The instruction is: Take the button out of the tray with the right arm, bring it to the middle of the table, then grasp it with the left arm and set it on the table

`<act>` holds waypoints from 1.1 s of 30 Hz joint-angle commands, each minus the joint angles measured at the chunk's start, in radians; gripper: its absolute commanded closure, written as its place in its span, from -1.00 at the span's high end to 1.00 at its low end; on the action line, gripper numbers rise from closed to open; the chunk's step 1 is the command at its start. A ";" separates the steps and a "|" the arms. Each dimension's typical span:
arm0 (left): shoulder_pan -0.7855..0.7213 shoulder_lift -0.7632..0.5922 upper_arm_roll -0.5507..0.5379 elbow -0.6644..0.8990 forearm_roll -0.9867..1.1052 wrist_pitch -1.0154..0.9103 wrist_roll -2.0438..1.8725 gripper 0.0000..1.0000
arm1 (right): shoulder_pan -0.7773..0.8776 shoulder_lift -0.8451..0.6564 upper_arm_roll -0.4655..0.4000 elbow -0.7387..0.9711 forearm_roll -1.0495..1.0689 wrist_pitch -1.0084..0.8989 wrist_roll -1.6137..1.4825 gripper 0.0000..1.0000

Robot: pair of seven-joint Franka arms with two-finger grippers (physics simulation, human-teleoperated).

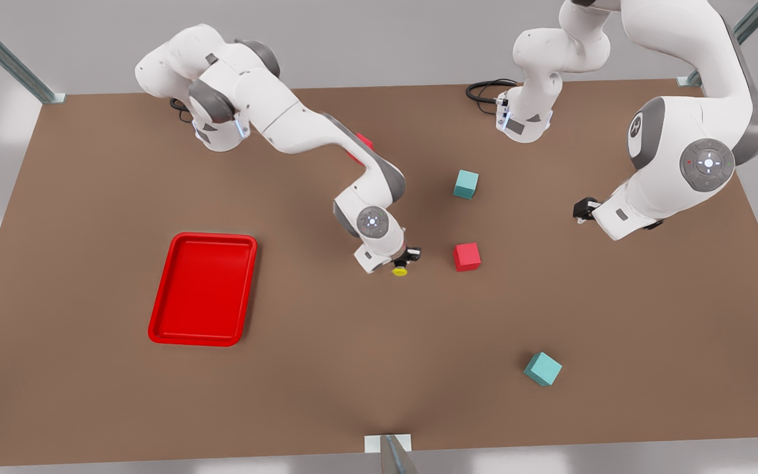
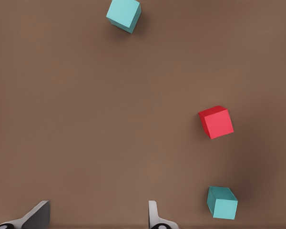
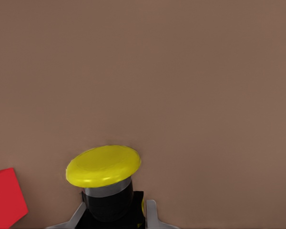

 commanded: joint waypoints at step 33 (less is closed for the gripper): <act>-0.600 0.577 0.000 0.005 0.001 0.803 -0.901 1.00 | -0.736 -0.638 -0.025 -0.003 -0.255 -0.915 -0.828 1.00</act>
